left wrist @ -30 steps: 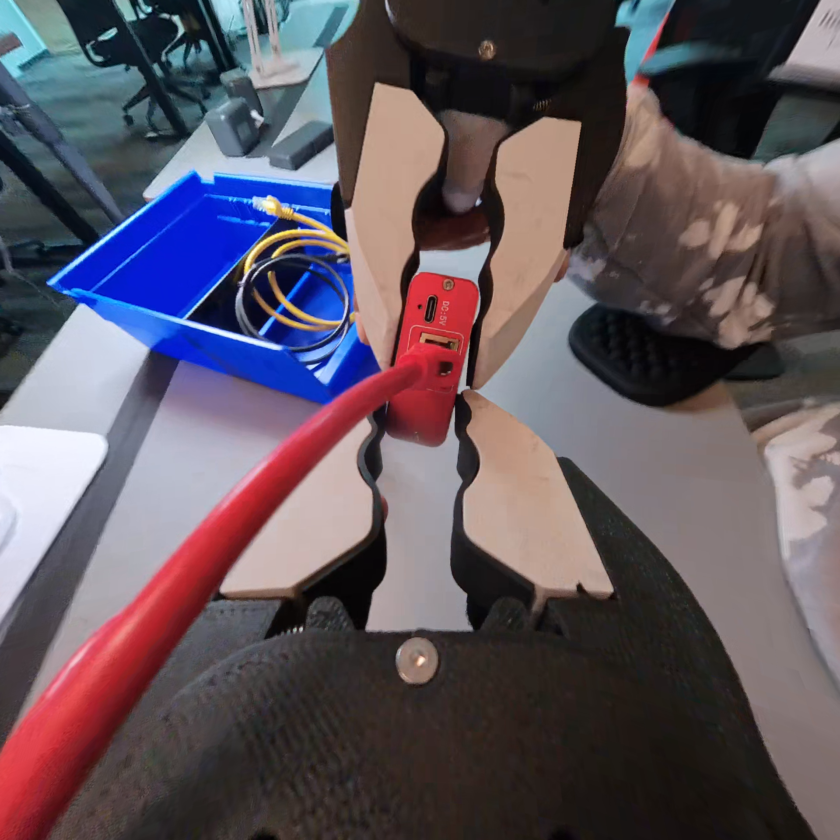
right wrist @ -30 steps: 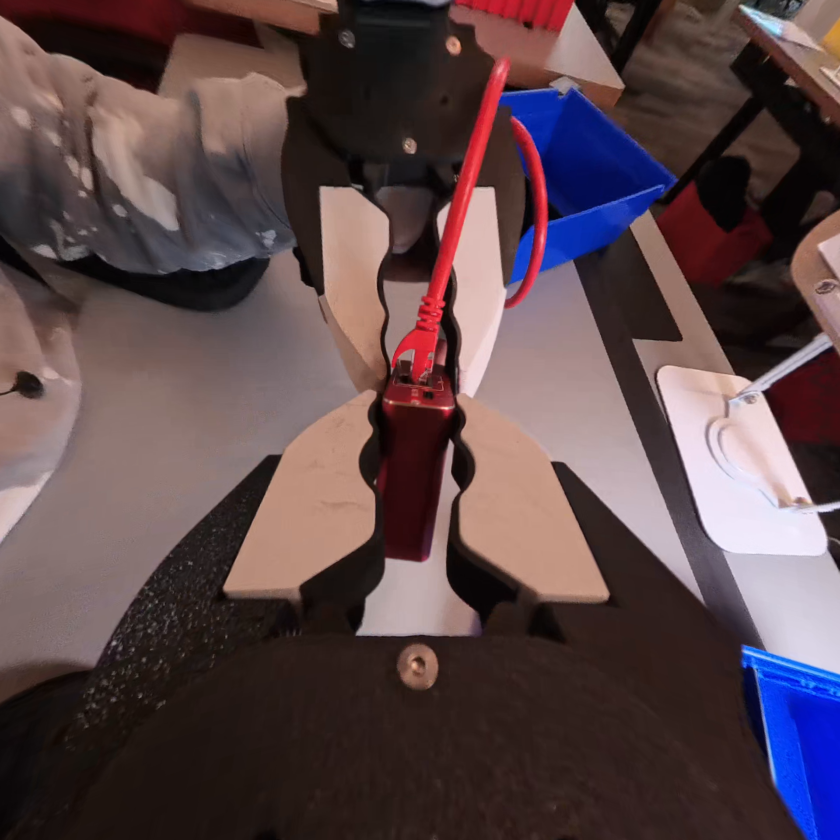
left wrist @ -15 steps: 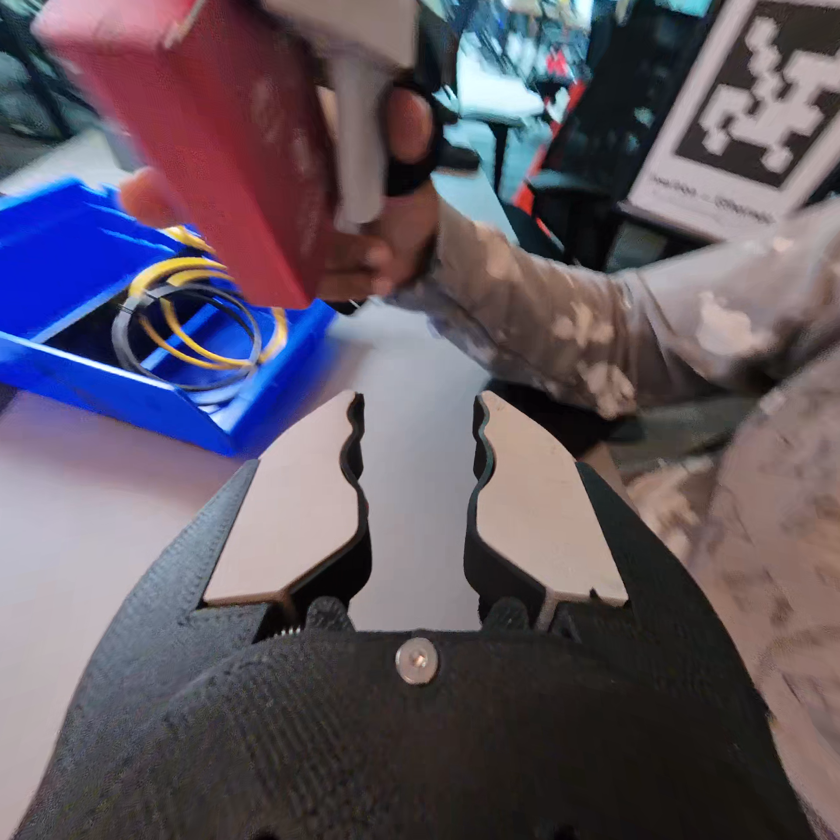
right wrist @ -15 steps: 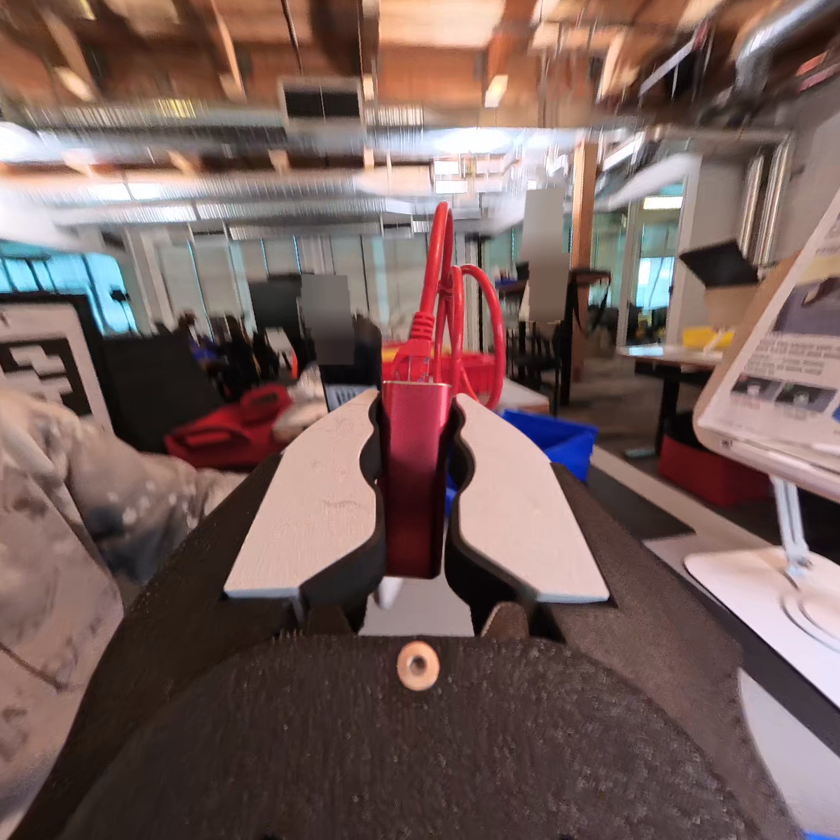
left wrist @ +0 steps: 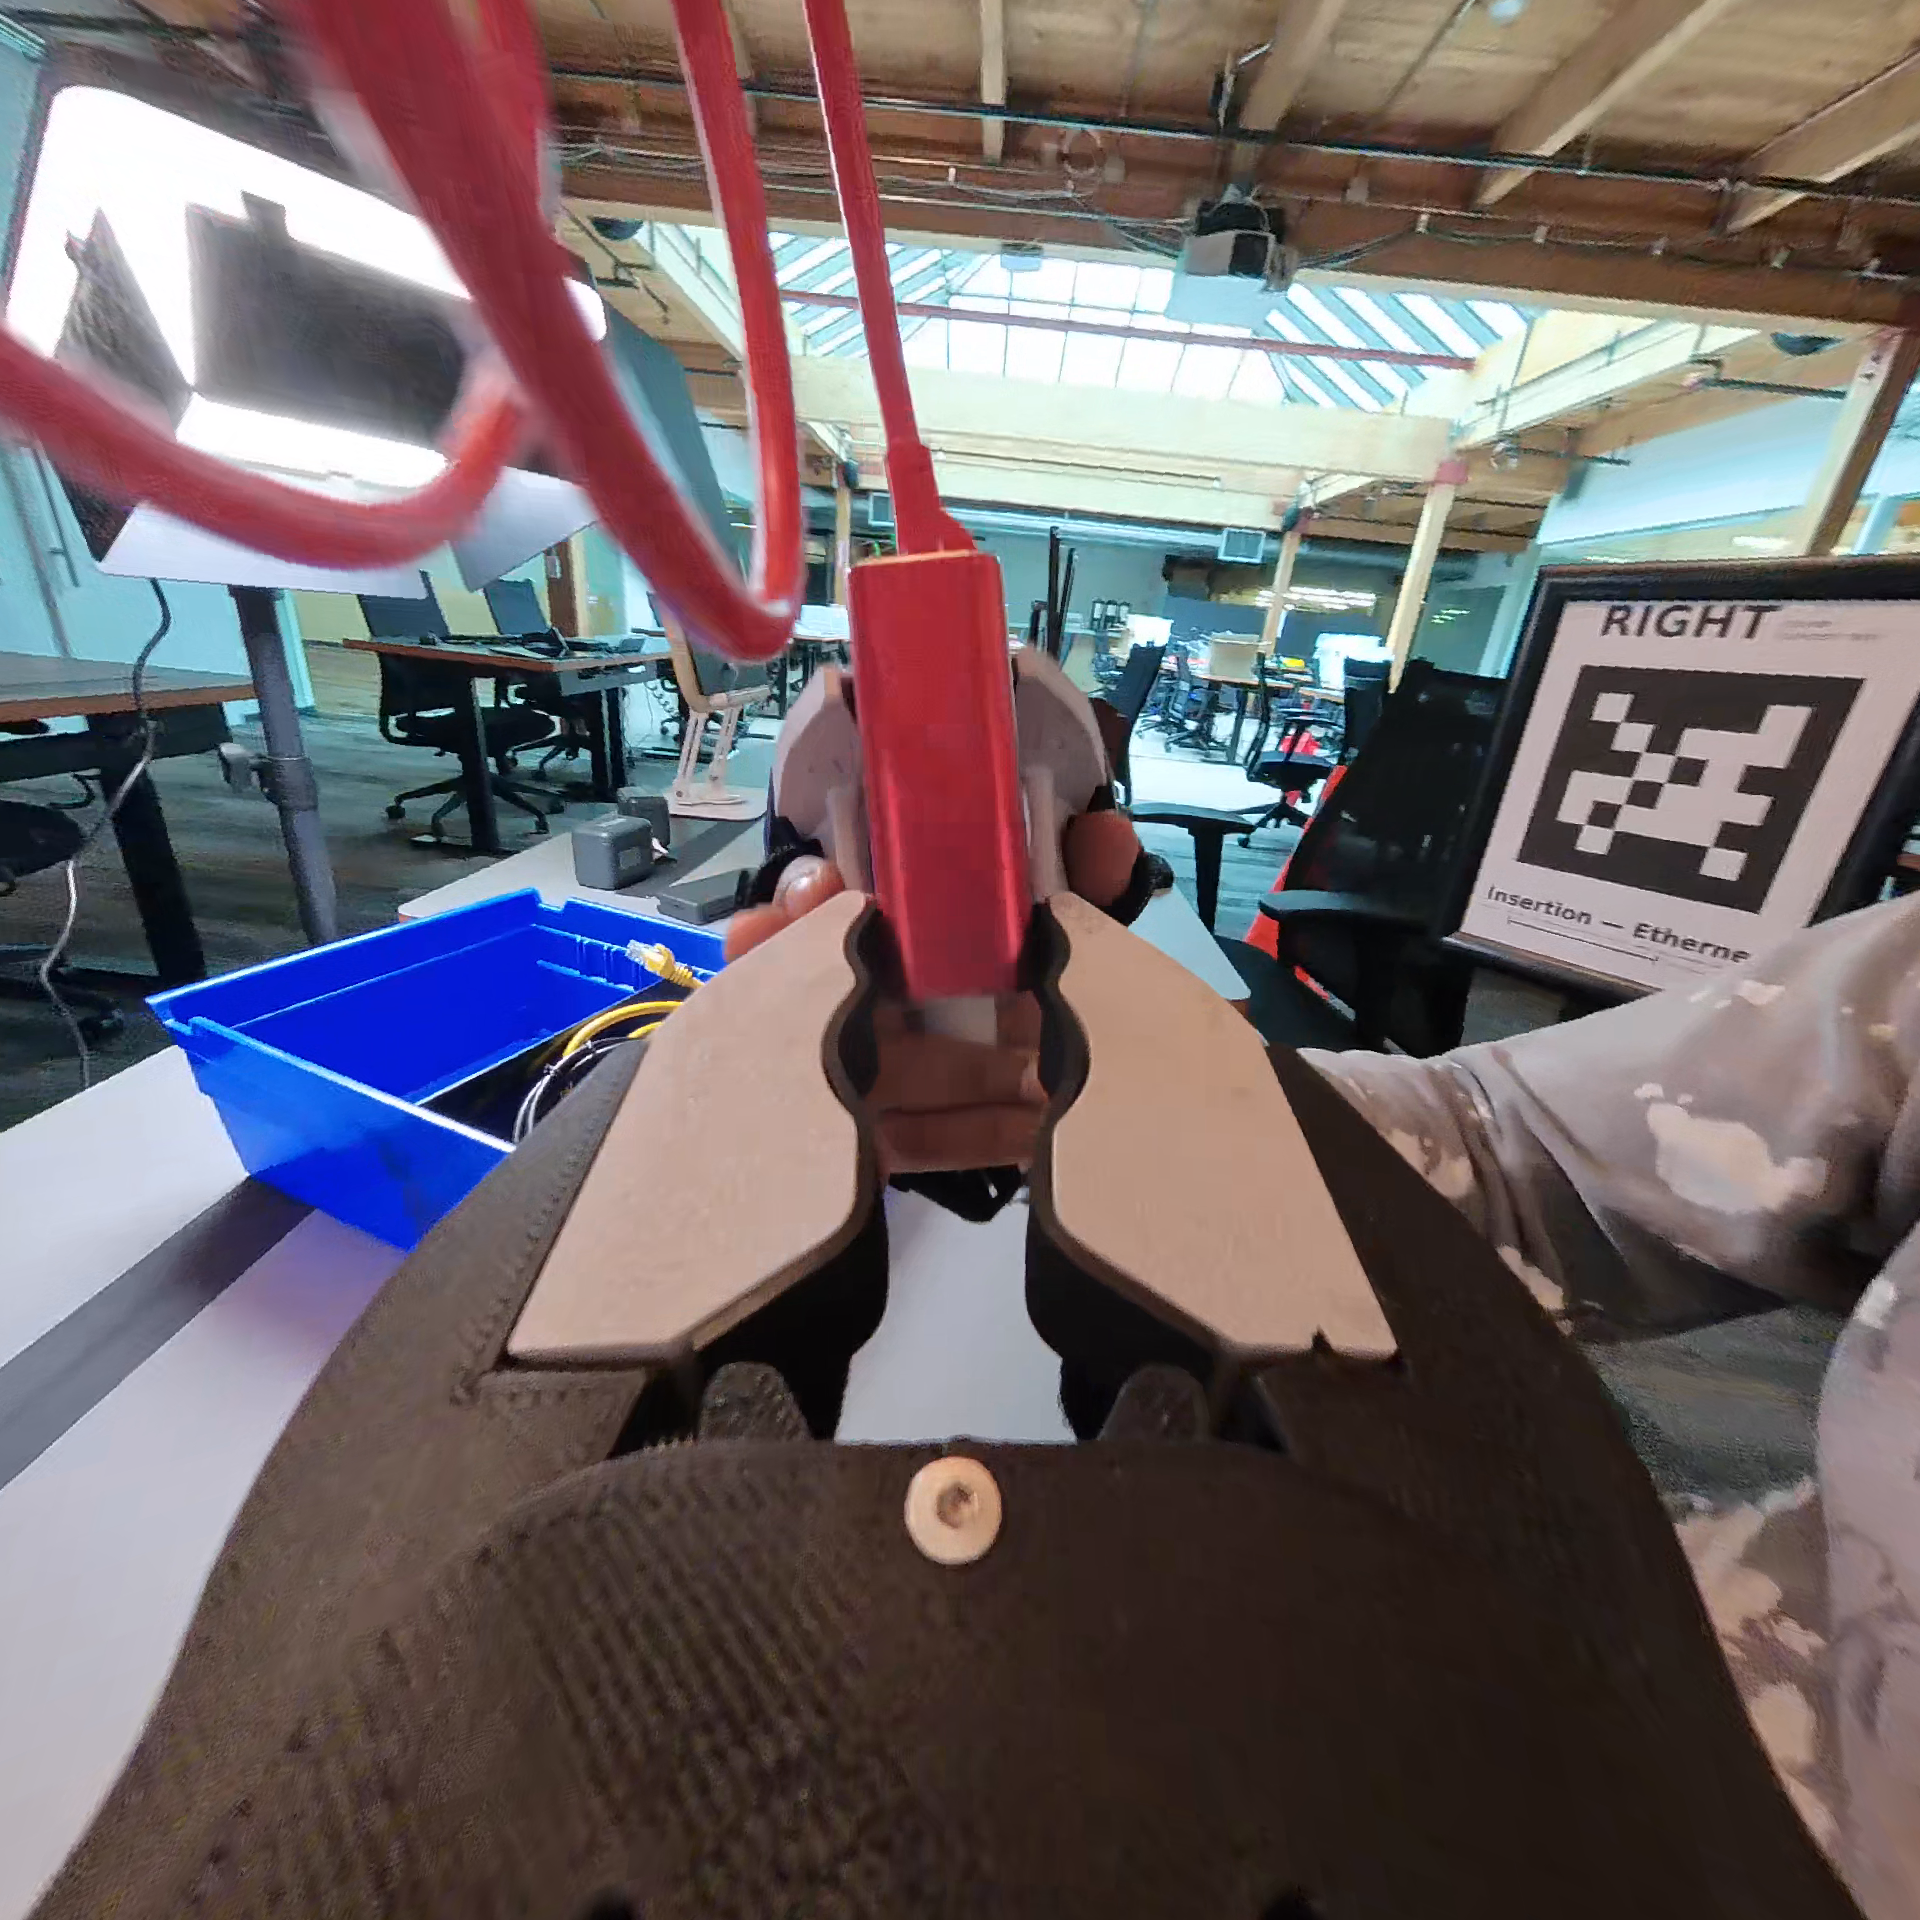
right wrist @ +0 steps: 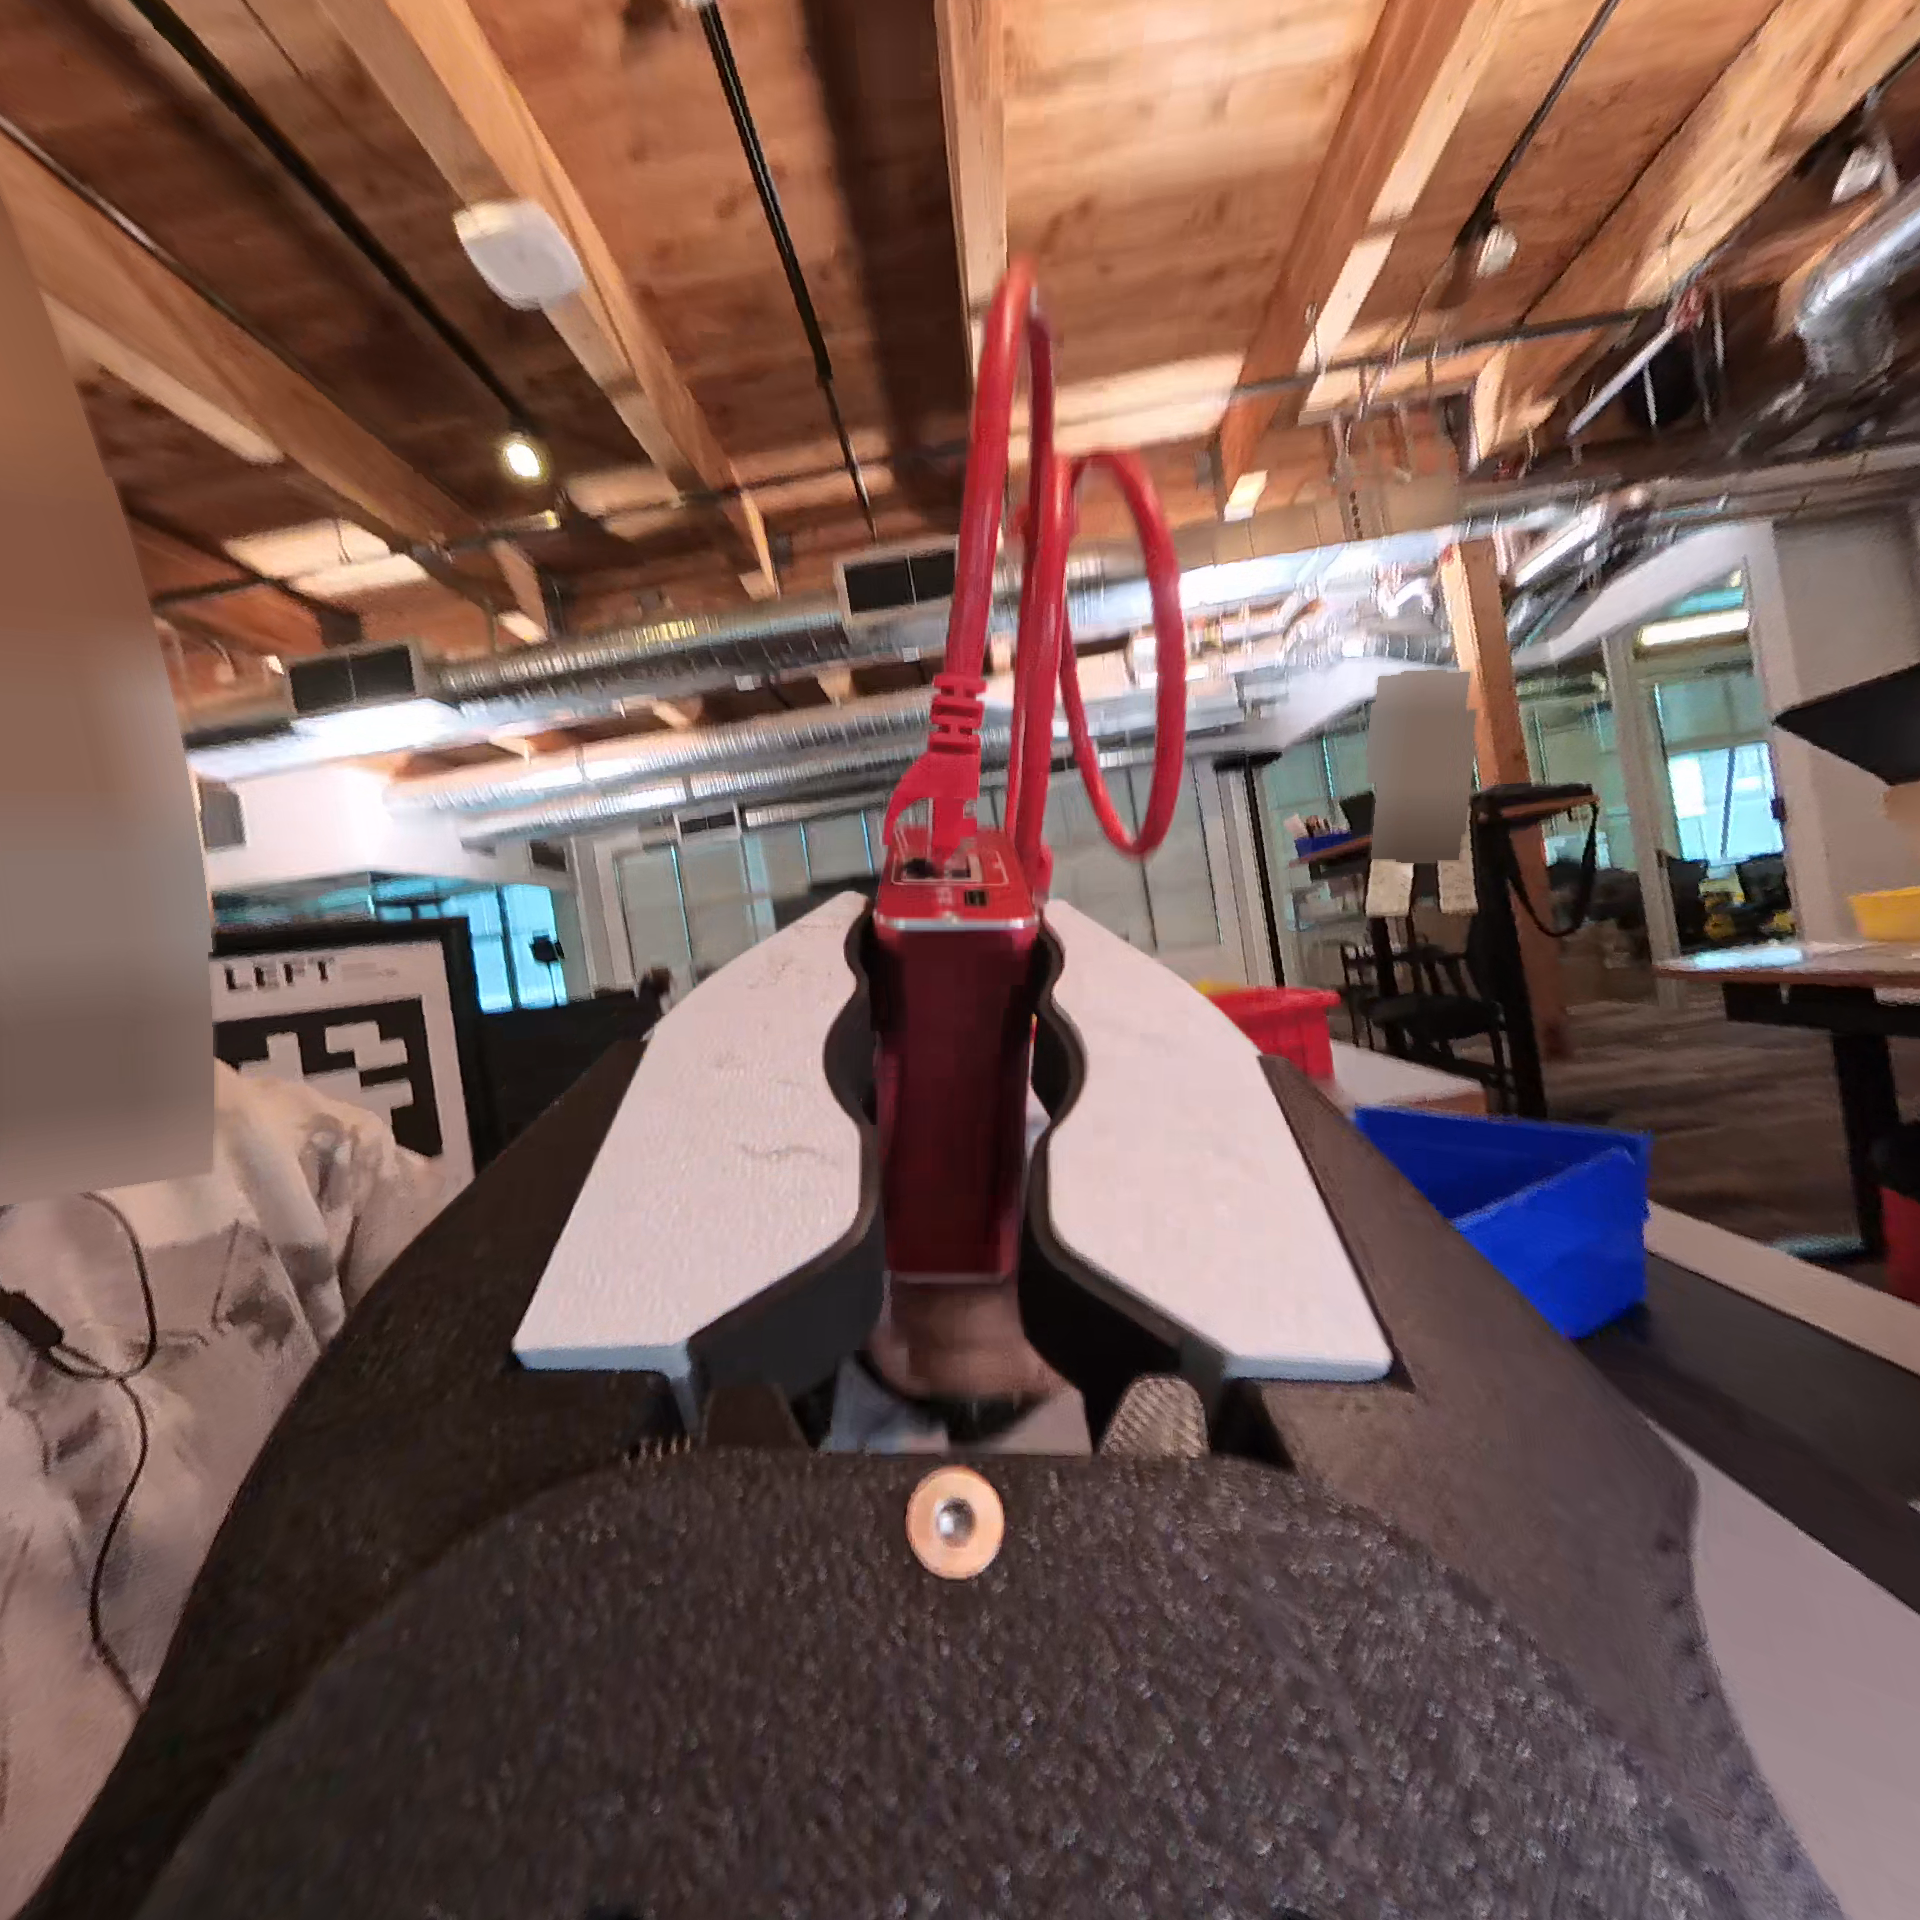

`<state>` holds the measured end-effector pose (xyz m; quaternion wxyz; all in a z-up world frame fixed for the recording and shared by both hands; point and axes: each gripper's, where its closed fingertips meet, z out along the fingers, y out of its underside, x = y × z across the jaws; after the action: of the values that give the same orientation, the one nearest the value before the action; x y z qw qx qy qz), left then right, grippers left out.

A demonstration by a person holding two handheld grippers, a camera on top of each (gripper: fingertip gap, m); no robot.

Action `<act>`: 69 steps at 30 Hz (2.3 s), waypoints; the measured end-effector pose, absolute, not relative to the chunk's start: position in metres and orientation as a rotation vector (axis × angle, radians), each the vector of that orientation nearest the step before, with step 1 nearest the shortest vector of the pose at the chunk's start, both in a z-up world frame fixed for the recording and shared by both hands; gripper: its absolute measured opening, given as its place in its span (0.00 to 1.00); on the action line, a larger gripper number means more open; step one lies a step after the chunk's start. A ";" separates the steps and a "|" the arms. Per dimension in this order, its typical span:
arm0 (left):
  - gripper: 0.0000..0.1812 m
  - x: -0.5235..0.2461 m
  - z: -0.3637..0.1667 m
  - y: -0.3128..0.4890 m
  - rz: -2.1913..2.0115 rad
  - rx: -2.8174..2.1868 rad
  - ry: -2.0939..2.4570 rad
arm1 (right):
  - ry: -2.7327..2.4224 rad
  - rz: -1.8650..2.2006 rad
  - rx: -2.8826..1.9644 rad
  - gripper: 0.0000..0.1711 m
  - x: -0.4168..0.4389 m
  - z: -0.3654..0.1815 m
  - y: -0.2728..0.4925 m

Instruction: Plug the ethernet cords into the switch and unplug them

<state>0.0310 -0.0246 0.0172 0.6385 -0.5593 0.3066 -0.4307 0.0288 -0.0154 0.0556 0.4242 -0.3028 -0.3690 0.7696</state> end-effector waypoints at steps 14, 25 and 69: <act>0.15 -0.004 0.036 -0.038 -1.018 -1.335 0.750 | -1.239 1.653 -0.902 0.14 0.010 0.029 -0.031; 0.30 0.008 0.021 -0.030 -1.029 -1.371 0.743 | -1.072 1.825 -0.904 0.15 0.014 0.048 -0.026; 0.17 0.020 0.031 -0.044 -0.899 -1.321 0.827 | -1.429 1.518 -0.956 0.09 0.022 0.036 -0.048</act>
<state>0.0204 -0.0439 0.0310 0.6217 -0.5751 0.3601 -0.3912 0.0220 -0.0485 0.0359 0.4115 -0.3798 -0.5680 0.6032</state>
